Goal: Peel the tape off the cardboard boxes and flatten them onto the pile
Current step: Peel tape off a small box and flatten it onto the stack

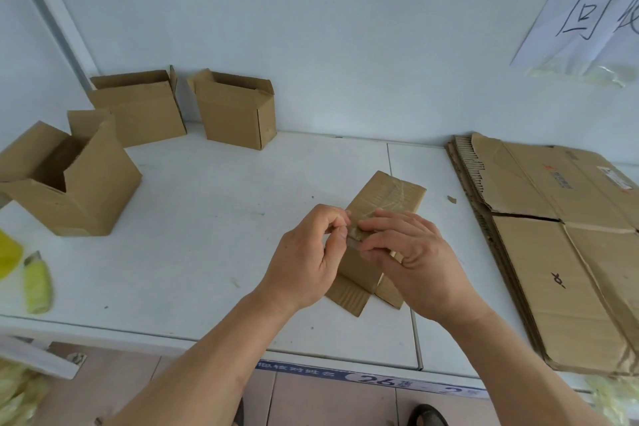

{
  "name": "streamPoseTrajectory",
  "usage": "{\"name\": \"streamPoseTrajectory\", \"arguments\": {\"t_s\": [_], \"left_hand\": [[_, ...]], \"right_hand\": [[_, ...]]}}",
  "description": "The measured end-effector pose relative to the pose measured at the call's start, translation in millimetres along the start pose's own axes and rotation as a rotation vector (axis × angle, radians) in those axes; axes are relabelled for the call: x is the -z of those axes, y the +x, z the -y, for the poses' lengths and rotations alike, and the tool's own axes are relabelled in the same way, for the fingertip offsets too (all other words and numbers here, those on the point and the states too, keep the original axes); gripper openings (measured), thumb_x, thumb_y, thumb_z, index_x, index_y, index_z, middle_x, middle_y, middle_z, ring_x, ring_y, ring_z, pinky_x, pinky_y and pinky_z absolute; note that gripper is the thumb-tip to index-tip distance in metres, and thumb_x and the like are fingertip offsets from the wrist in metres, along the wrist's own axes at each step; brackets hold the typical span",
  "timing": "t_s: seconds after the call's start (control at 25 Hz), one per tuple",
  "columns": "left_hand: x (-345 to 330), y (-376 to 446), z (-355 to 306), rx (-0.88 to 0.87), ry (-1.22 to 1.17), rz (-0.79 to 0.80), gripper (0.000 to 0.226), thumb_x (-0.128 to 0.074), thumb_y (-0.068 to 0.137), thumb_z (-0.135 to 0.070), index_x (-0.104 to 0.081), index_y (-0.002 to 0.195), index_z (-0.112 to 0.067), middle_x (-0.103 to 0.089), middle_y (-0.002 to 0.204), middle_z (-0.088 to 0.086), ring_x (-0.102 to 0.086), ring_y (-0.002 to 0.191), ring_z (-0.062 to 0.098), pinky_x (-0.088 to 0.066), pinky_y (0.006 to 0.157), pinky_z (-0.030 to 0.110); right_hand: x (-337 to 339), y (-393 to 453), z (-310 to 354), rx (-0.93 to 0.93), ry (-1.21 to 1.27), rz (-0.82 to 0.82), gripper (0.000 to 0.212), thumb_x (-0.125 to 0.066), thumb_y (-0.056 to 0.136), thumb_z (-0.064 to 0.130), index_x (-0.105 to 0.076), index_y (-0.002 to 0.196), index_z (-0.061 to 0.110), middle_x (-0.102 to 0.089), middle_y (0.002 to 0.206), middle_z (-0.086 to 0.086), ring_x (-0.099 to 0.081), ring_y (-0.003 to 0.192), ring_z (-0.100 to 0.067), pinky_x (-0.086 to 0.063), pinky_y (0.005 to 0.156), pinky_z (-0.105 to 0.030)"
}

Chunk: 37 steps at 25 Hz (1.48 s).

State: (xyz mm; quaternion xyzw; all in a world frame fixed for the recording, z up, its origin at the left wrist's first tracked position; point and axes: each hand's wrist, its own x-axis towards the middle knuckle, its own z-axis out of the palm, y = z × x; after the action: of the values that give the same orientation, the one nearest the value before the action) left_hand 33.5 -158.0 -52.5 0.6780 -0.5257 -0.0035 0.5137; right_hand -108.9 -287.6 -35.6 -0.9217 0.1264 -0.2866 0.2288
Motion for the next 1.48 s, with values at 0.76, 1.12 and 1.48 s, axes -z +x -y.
{"name": "streamPoseTrajectory", "arguments": {"t_s": [0.76,1.12,1.48], "left_hand": [[-33.2,-5.6,-14.8,-0.104,0.463,-0.110,0.056,-0.054,0.076,-0.074,-0.059,0.099,-0.024,-0.043,0.109,-0.004,-0.056,0.092,0.014,-0.051,0.053,0.022],[-18.8,-2.4,2.1,-0.280,0.374,-0.008,0.031,-0.070,0.075,-0.041,-0.066,0.081,-0.011,-0.047,0.102,-0.002,-0.054,0.090,0.015,-0.052,0.053,0.029],[-8.1,-5.4,0.2,-0.264,0.188,0.109,0.026,-0.065,0.077,-0.032,-0.048,0.092,-0.019,-0.046,0.106,-0.006,-0.053,0.114,0.018,-0.050,0.083,0.029]], "right_hand": [[22.6,18.0,-4.6,-0.579,0.424,-0.270,0.018,-0.068,0.091,0.016,-0.070,0.088,0.034,-0.062,0.084,0.009,-0.056,0.071,-0.004,-0.045,0.070,-0.023],[28.3,10.4,3.5,-0.314,0.023,0.213,0.007,-0.065,0.089,0.045,-0.070,0.090,0.039,-0.056,0.101,0.021,-0.057,0.088,0.001,-0.046,0.074,-0.018],[35.1,16.9,-4.1,-0.536,-0.065,-0.054,0.015,-0.058,0.095,0.028,-0.072,0.100,0.031,-0.058,0.099,0.011,-0.058,0.087,-0.010,-0.048,0.071,-0.025]]}}
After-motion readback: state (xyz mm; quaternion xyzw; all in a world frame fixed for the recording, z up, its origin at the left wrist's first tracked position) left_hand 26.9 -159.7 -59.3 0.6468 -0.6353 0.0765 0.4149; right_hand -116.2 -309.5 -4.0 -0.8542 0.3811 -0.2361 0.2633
